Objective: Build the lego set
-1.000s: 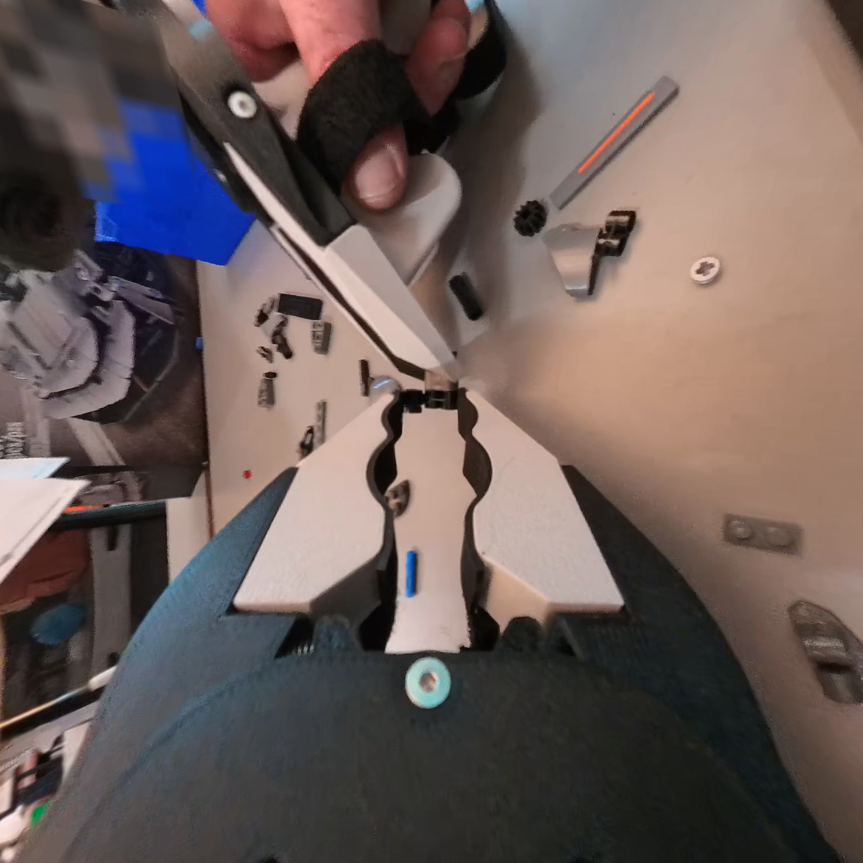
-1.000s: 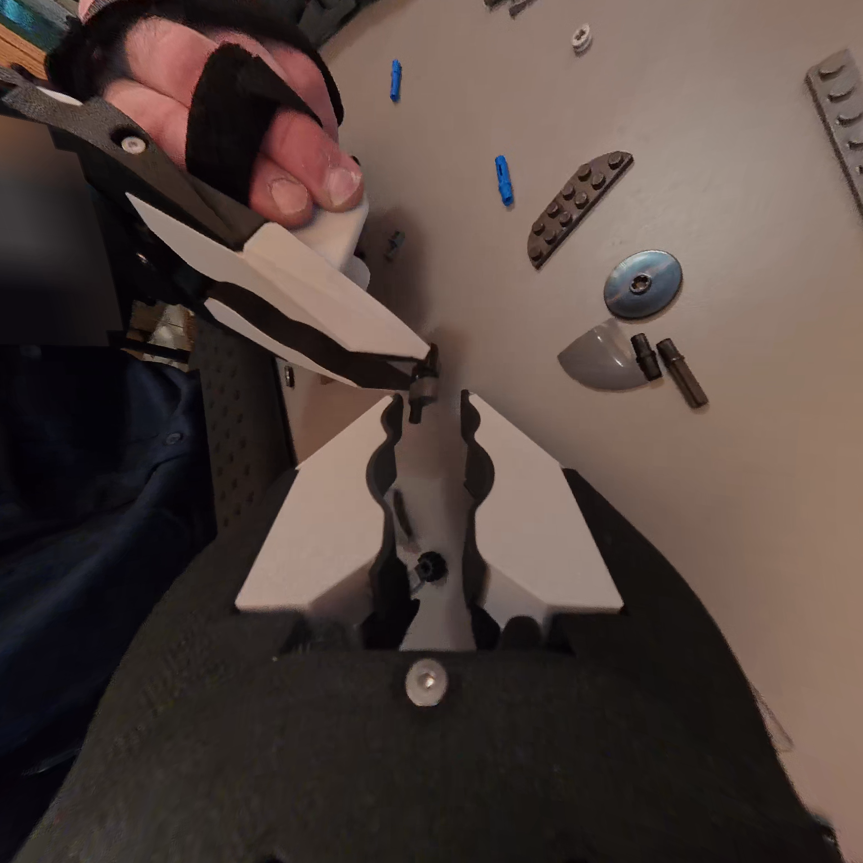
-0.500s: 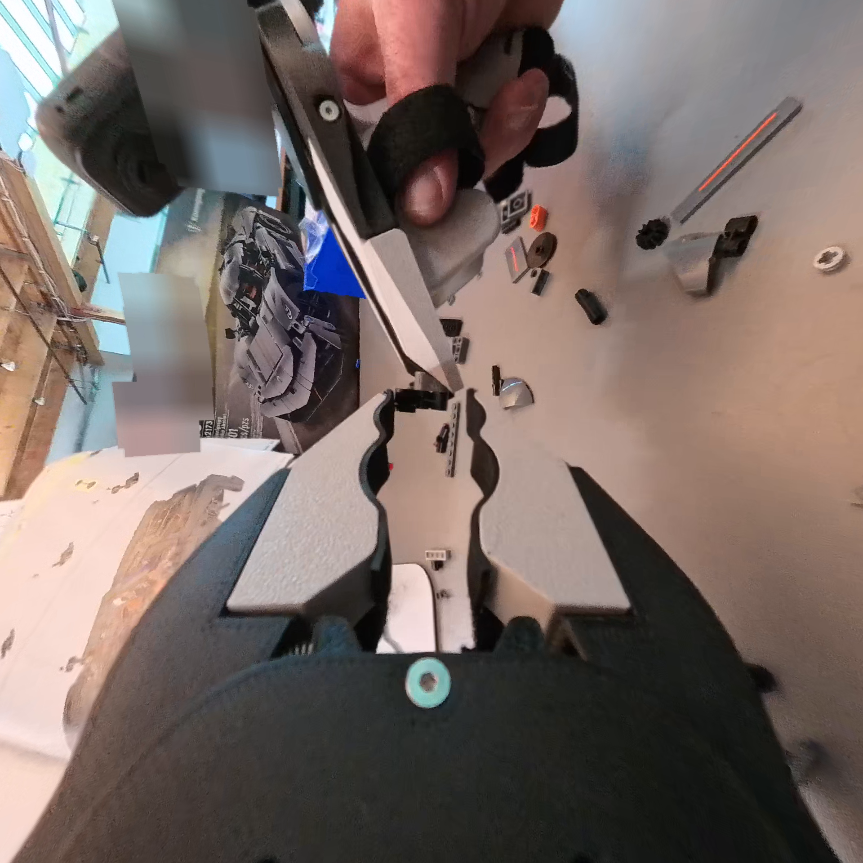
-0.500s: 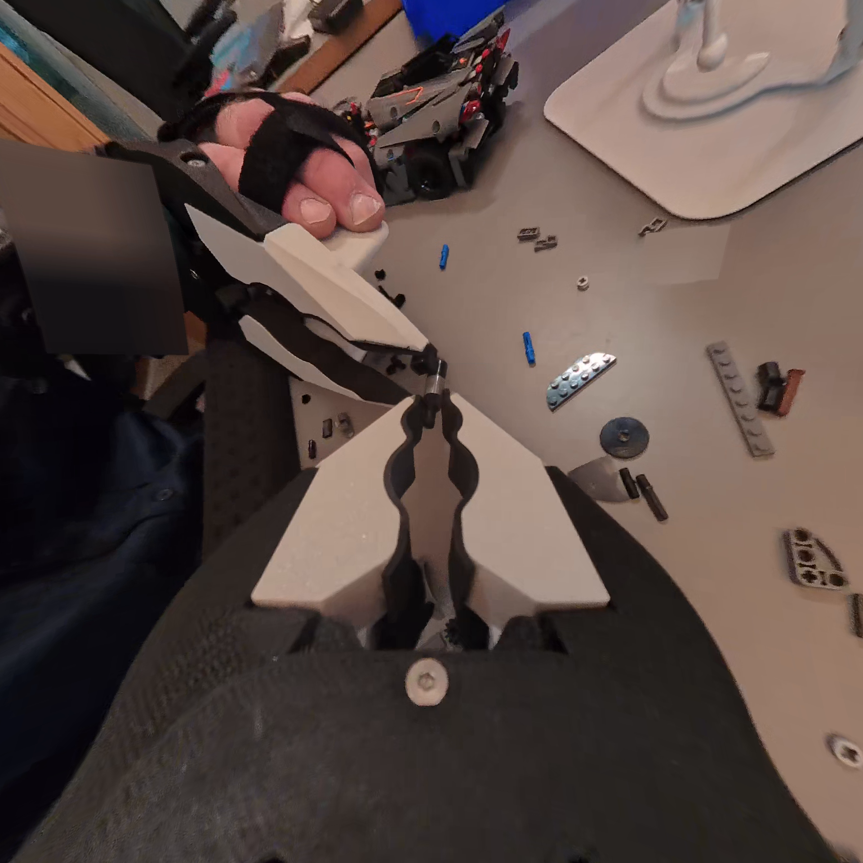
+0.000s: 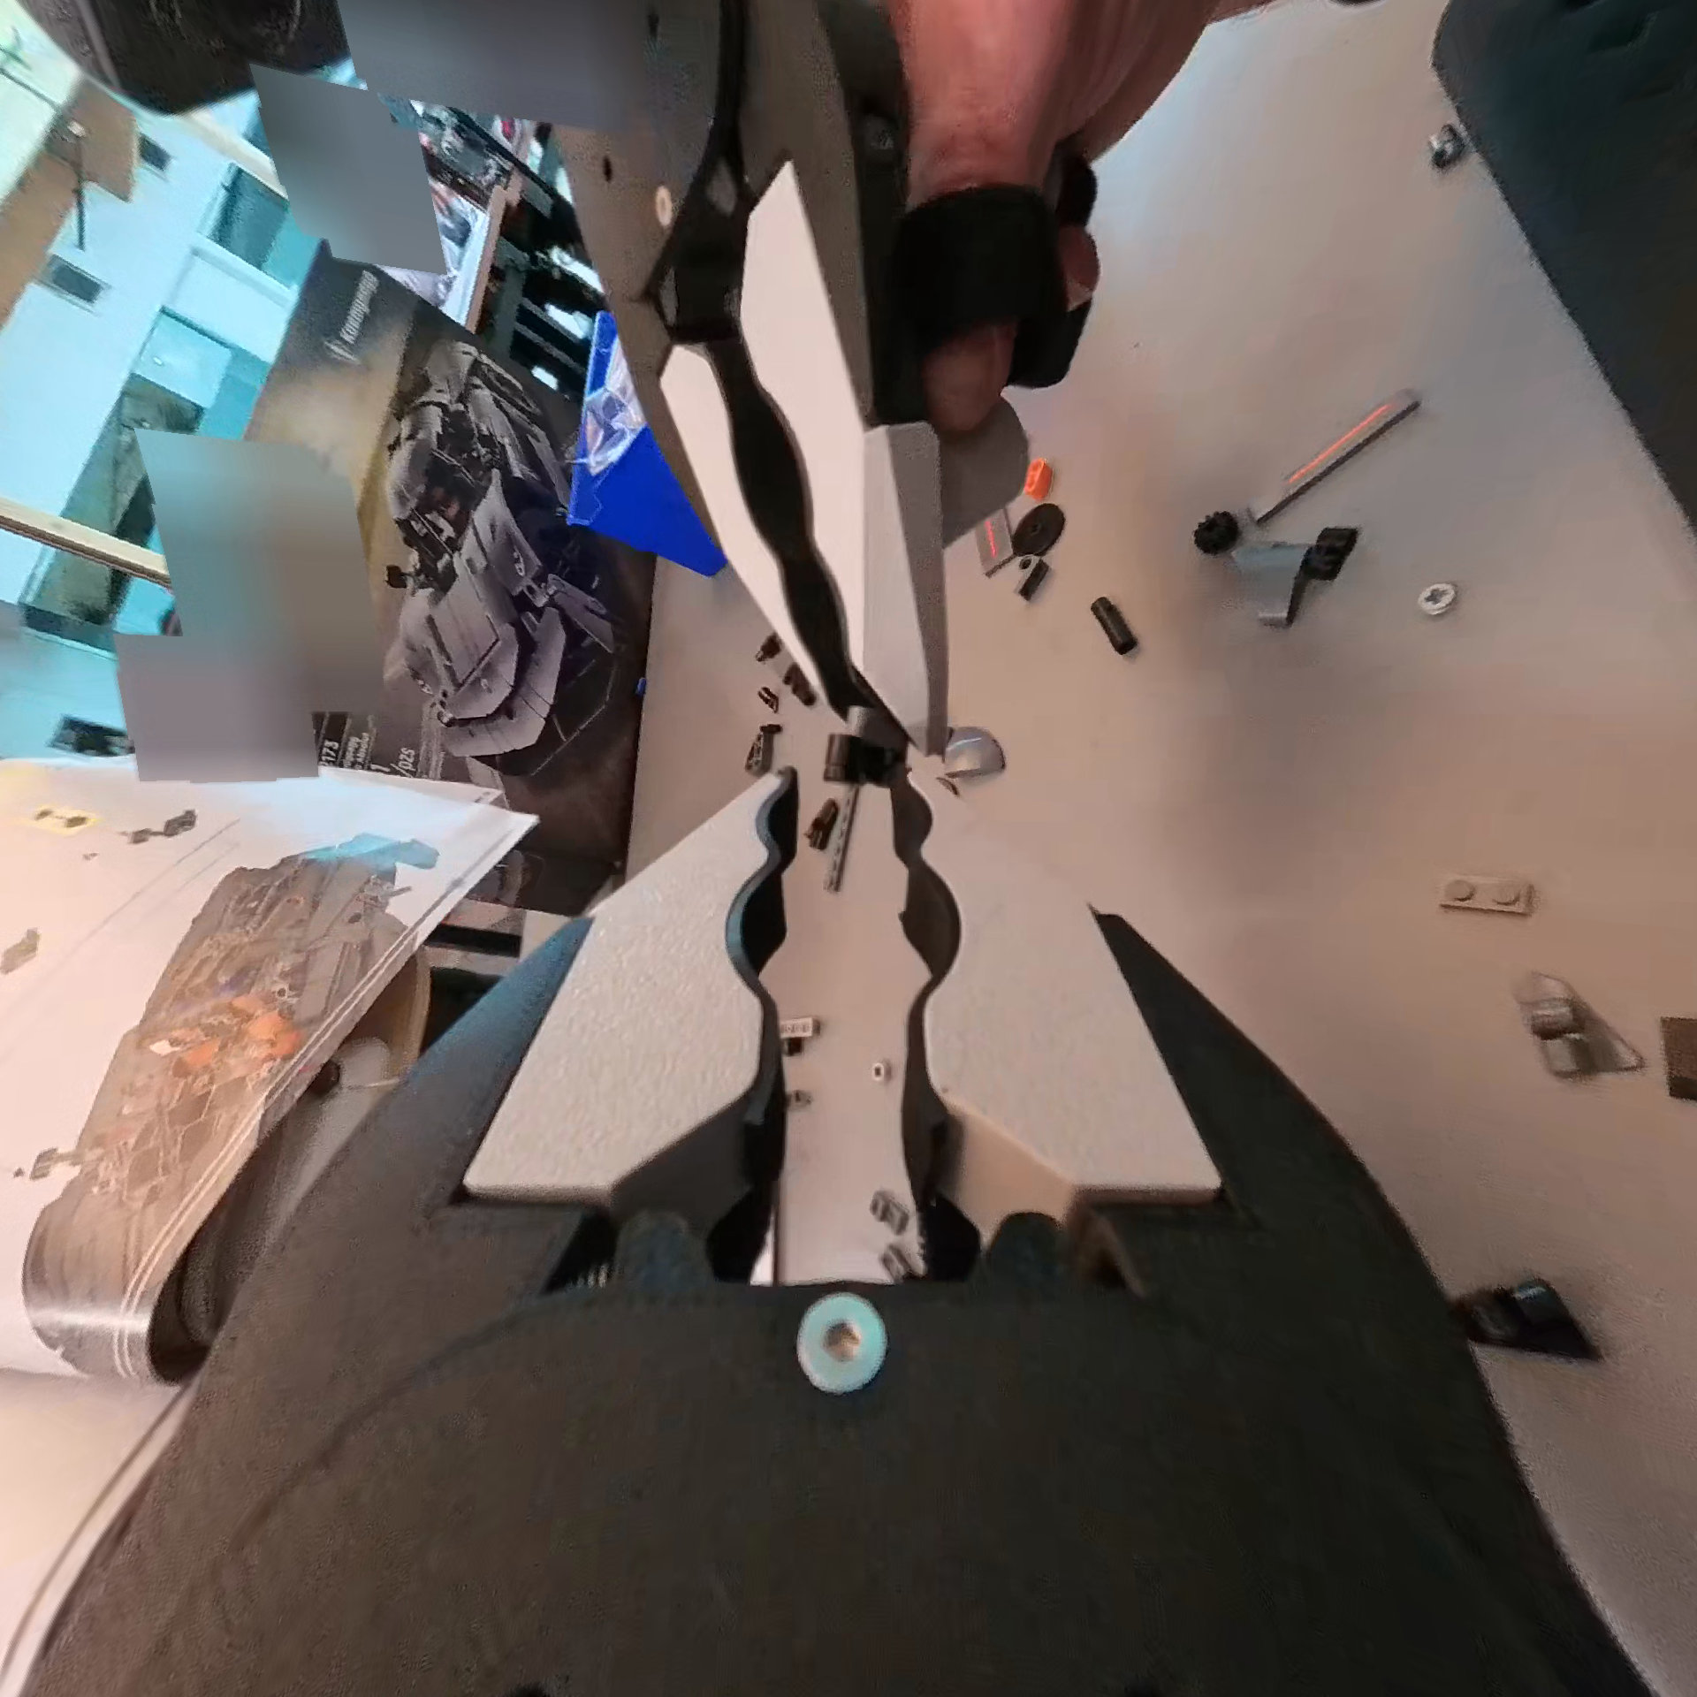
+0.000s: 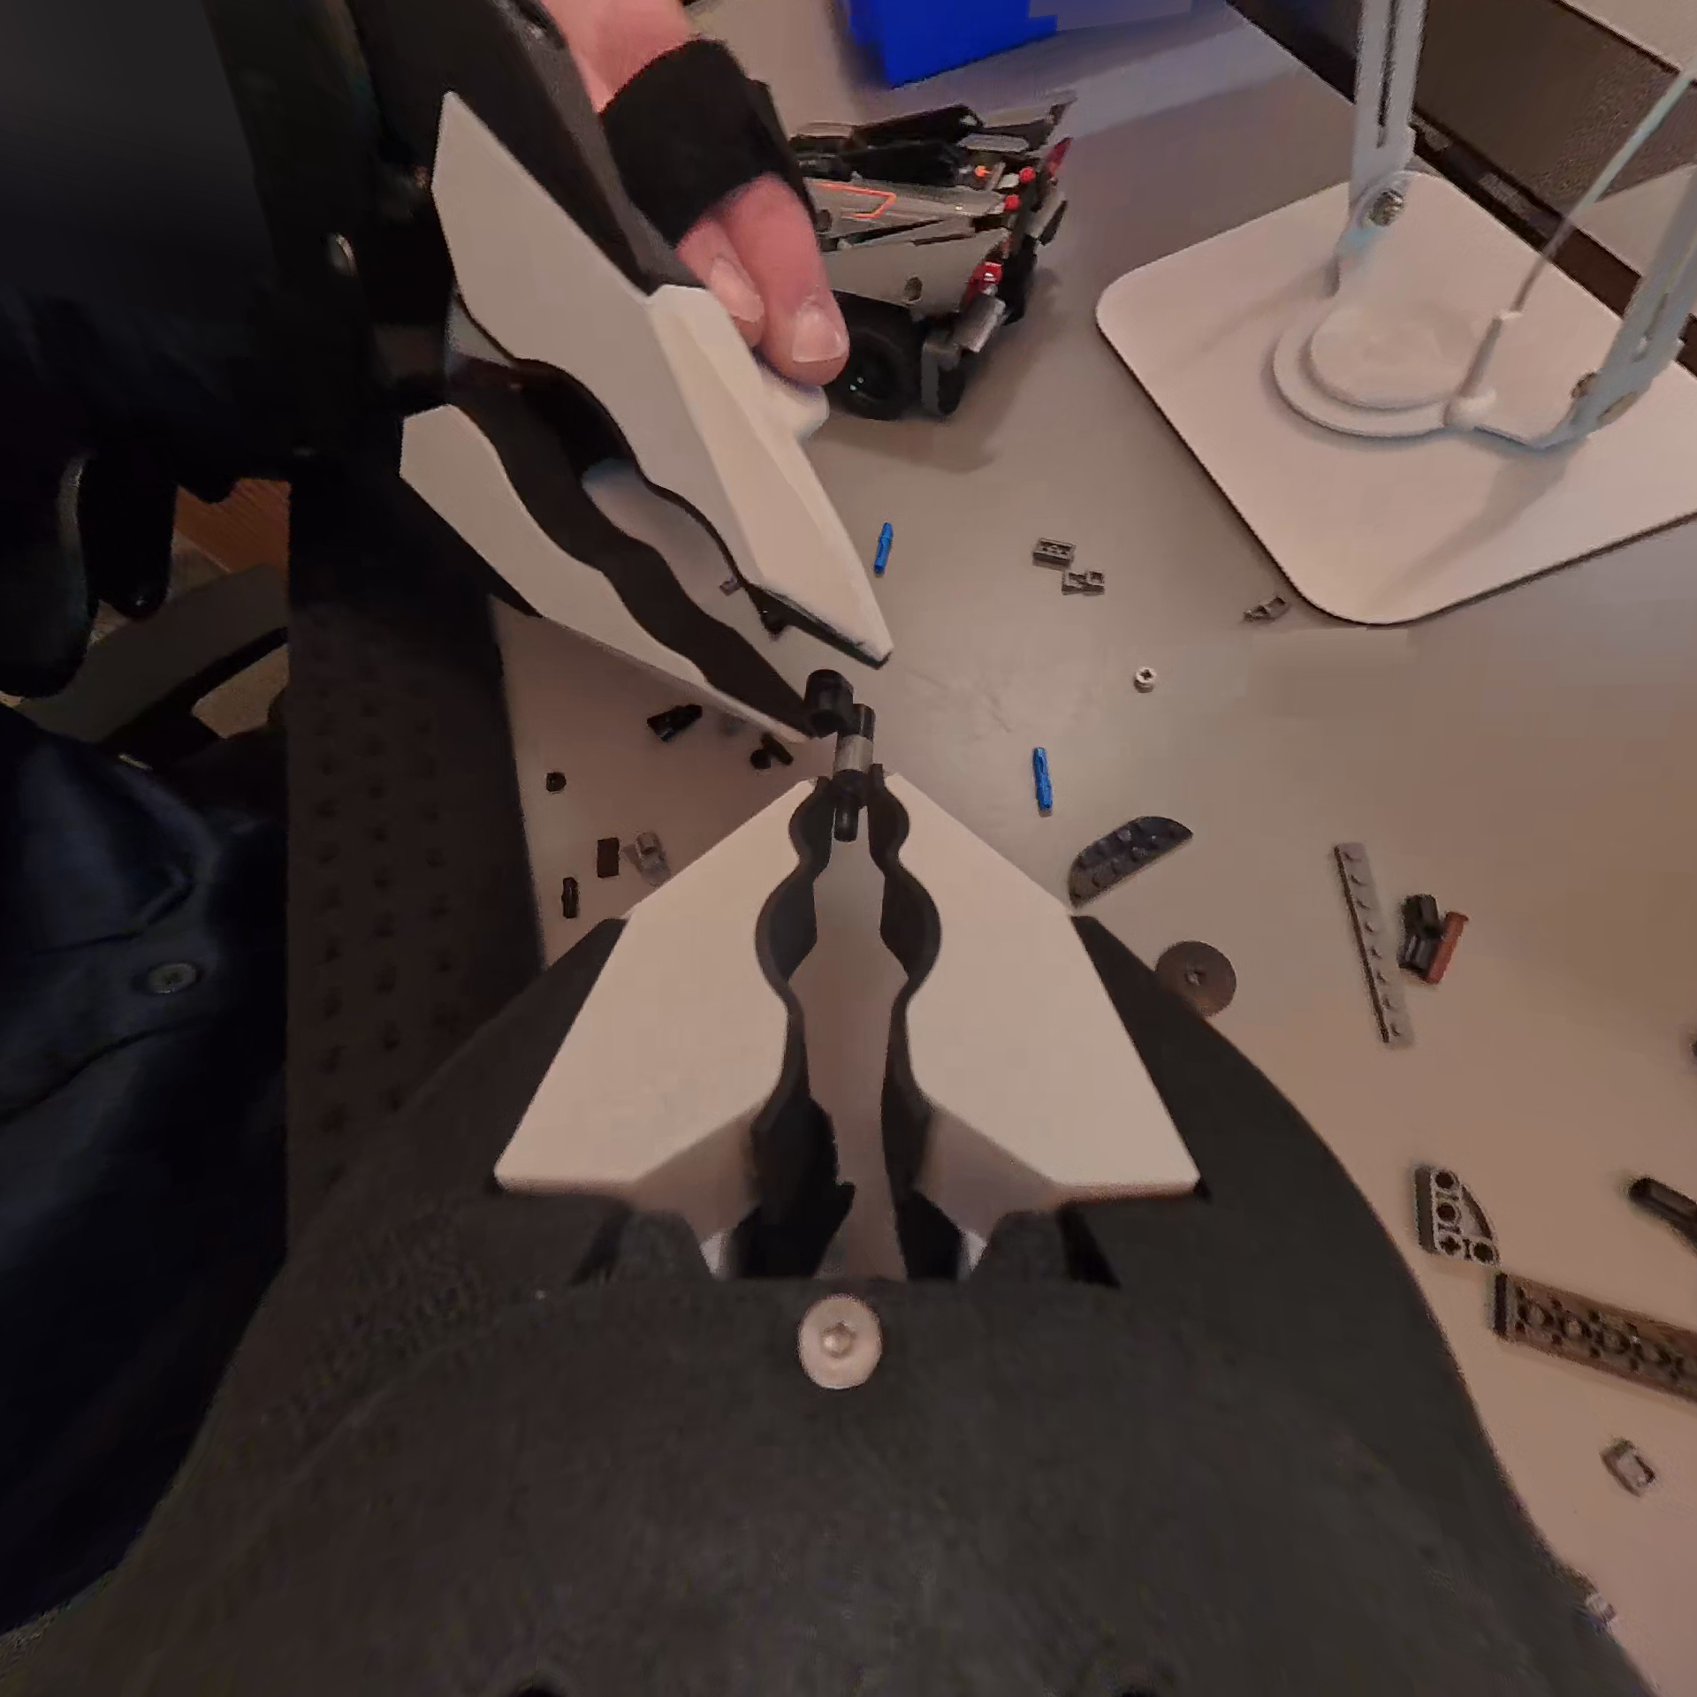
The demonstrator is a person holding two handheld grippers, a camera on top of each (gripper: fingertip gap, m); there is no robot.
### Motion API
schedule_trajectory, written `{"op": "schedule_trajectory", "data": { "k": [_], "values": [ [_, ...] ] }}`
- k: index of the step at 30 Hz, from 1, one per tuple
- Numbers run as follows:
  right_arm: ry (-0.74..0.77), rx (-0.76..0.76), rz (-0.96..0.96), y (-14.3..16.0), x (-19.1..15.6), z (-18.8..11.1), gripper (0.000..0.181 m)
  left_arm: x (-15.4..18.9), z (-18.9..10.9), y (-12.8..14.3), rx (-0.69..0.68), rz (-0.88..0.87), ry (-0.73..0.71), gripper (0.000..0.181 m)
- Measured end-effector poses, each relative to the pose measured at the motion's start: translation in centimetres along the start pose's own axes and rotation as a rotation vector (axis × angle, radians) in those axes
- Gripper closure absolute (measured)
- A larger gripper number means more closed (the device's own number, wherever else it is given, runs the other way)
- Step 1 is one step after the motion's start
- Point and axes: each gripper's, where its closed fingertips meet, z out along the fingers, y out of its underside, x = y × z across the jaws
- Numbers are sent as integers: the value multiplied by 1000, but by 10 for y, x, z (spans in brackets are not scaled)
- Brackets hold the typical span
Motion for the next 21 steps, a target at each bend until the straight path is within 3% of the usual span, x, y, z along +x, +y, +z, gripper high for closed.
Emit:
{"op": "schedule_trajectory", "data": {
  "k": [7, 21],
  "values": [
    [-48, -31, -64, -5, -20, 15, 177, 15, -18, 5, -14, -103, 96, 176],
    [-191, 140, -16, -60, -54, 48, 177, 3, -81, 16, -15, -259, -32, 176]
  ]
}}
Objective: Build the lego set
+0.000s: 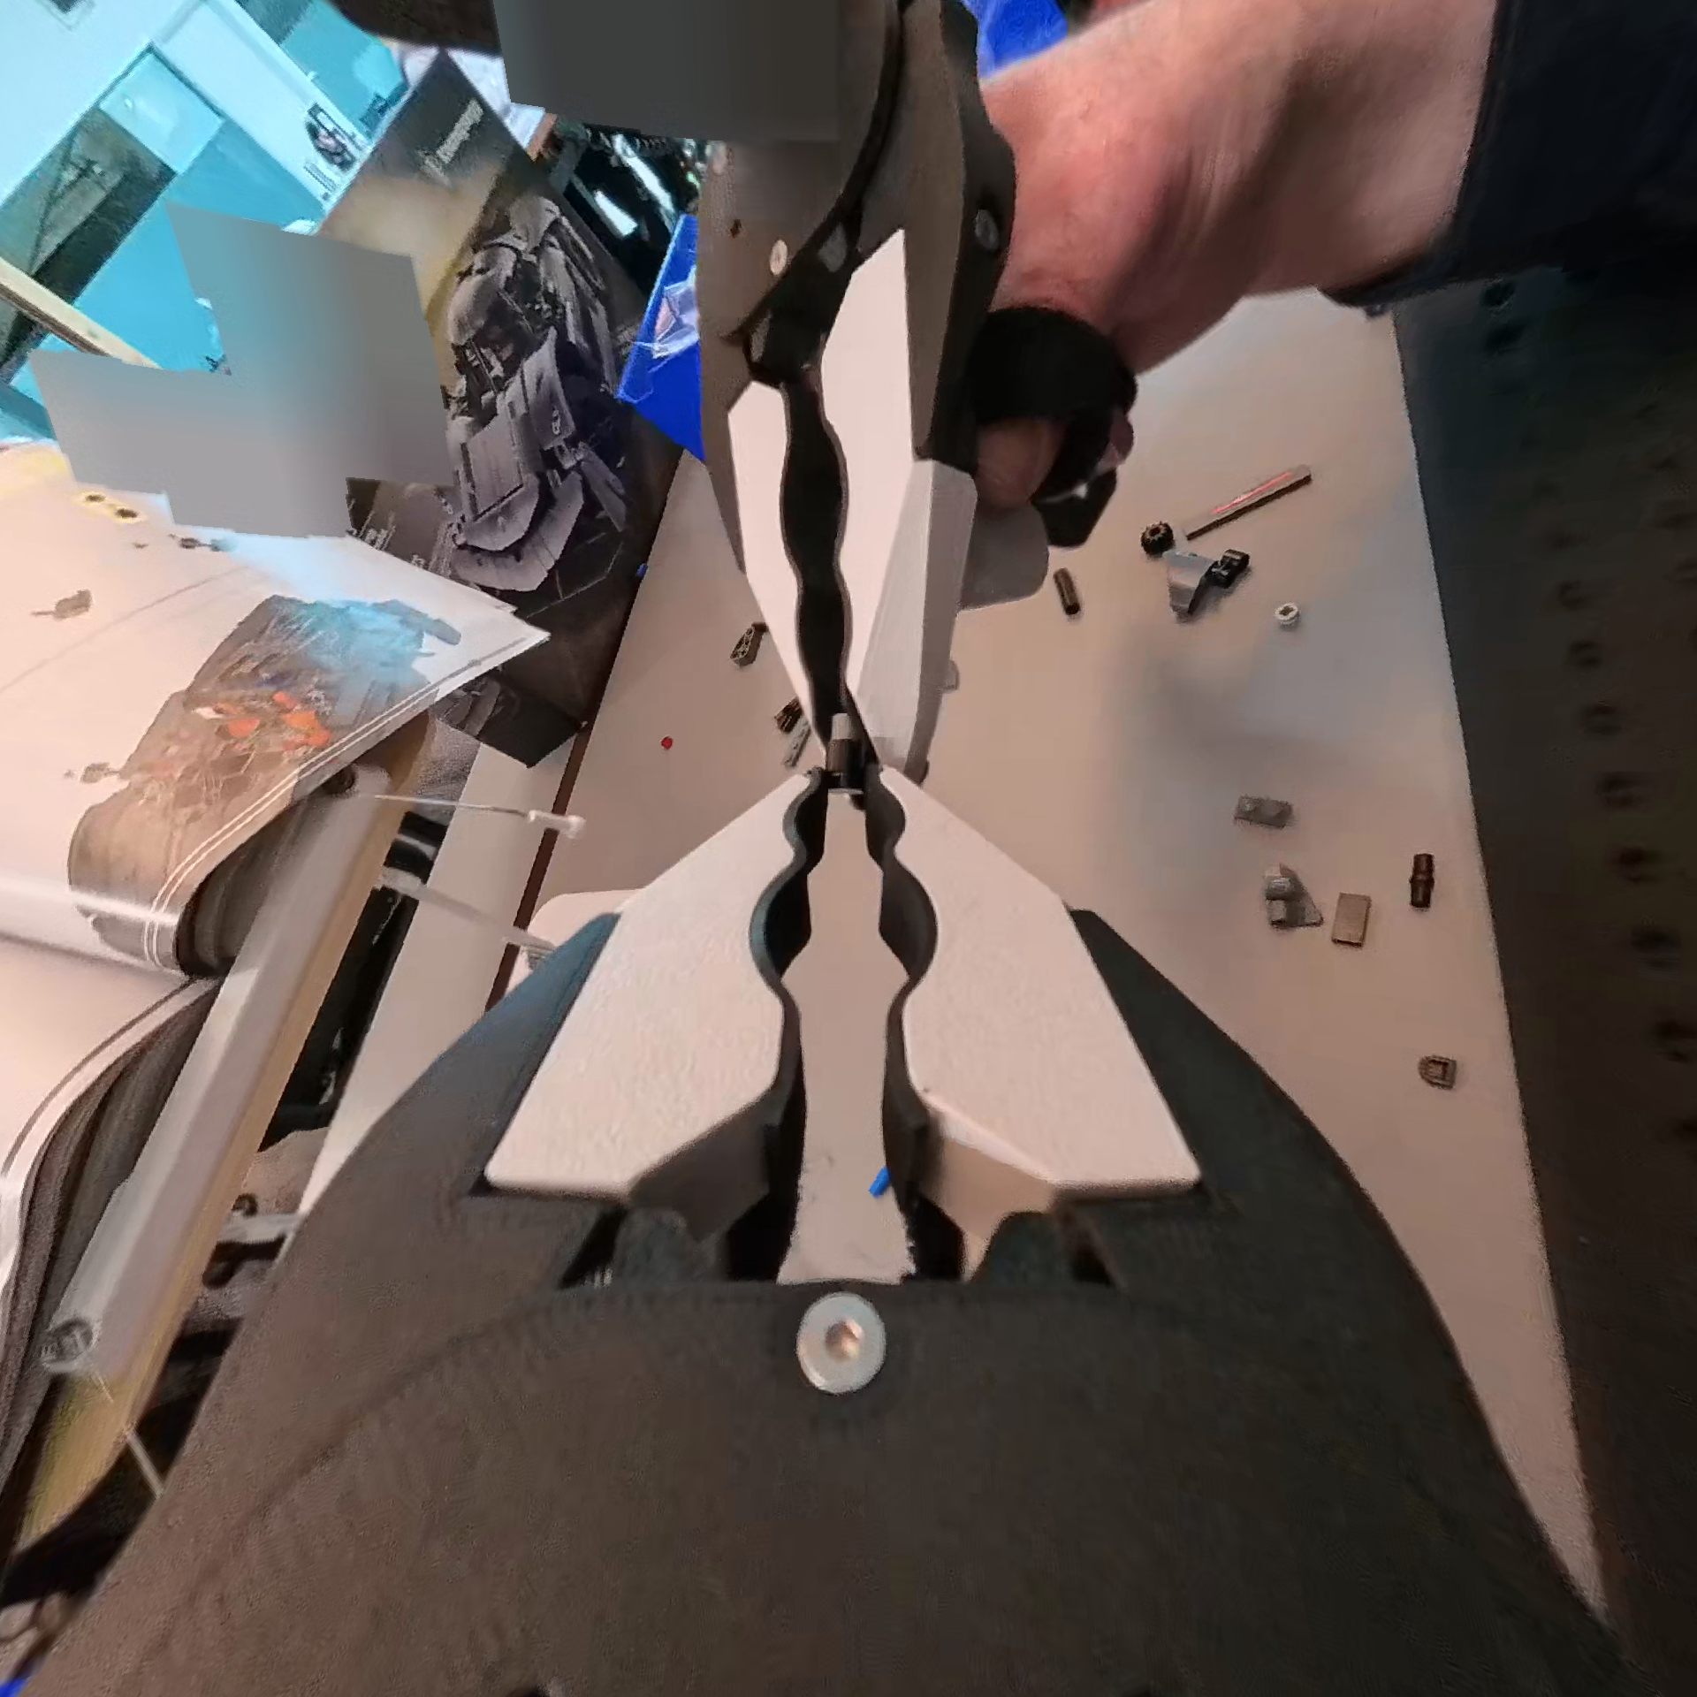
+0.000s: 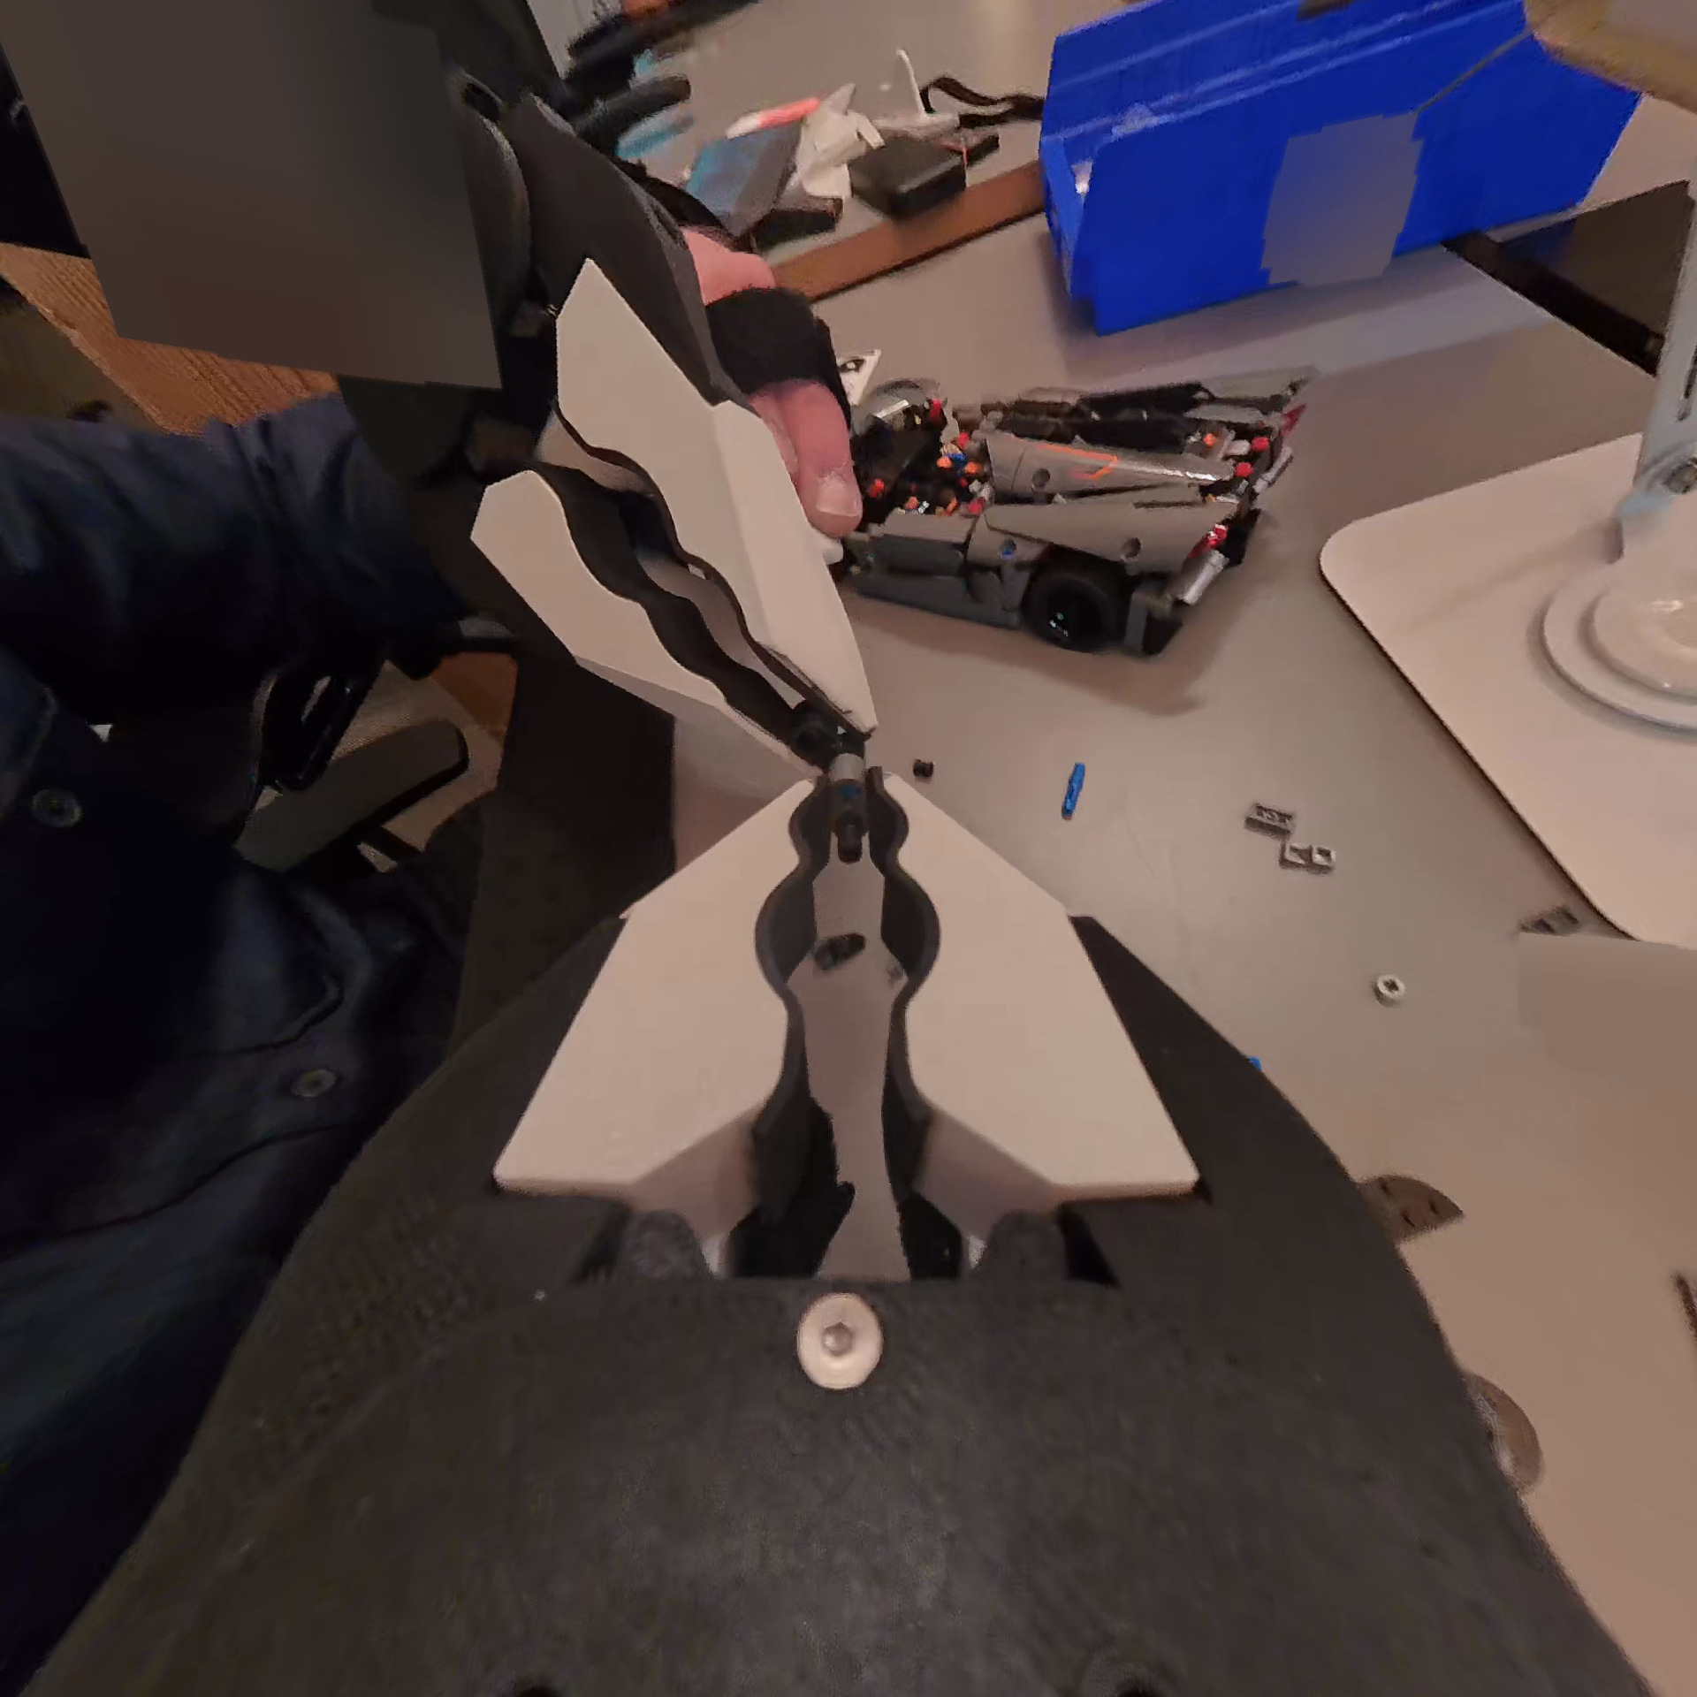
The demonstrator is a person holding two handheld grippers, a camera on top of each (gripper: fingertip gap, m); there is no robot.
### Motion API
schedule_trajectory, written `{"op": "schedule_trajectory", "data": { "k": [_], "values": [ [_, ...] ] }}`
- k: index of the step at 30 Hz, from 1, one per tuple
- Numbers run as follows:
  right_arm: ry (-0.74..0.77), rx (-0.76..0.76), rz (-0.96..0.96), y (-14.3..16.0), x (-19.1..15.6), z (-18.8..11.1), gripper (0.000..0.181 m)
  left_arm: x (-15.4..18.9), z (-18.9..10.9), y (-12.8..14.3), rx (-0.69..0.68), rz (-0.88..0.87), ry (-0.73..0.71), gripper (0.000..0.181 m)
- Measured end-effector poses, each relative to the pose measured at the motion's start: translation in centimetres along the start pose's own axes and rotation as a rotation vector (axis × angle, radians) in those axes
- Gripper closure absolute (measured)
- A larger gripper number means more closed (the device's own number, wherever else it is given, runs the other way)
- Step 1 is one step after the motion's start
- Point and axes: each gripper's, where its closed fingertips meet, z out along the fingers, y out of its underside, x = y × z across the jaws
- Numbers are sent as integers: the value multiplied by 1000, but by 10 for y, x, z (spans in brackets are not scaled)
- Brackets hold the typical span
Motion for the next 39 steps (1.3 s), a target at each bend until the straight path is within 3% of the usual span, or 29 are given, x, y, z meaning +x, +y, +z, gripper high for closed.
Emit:
{"op": "schedule_trajectory", "data": {
  "k": [7, 19, 28, 36, 39],
  "values": [
    [-24, 52, -29, -3, -3, 12, 177, 1, -9, 8, -37, 25, -28, 176],
    [-78, 174, 26, -11, 3, 2, 177, -8, -11, 15, -67, -51, -32, 171],
    [86, 119, -166, -5, 12, 9, 177, -12, -8, 15, -77, -29, -58, 161],
    [177, 74, -267, -1, 17, 16, 176, -4, -2, 18, -96, 24, -57, 175],
    [188, 102, -243, -4, 21, 13, 166, -11, -4, 17, -69, -29, -80, 176]
  ]
}}
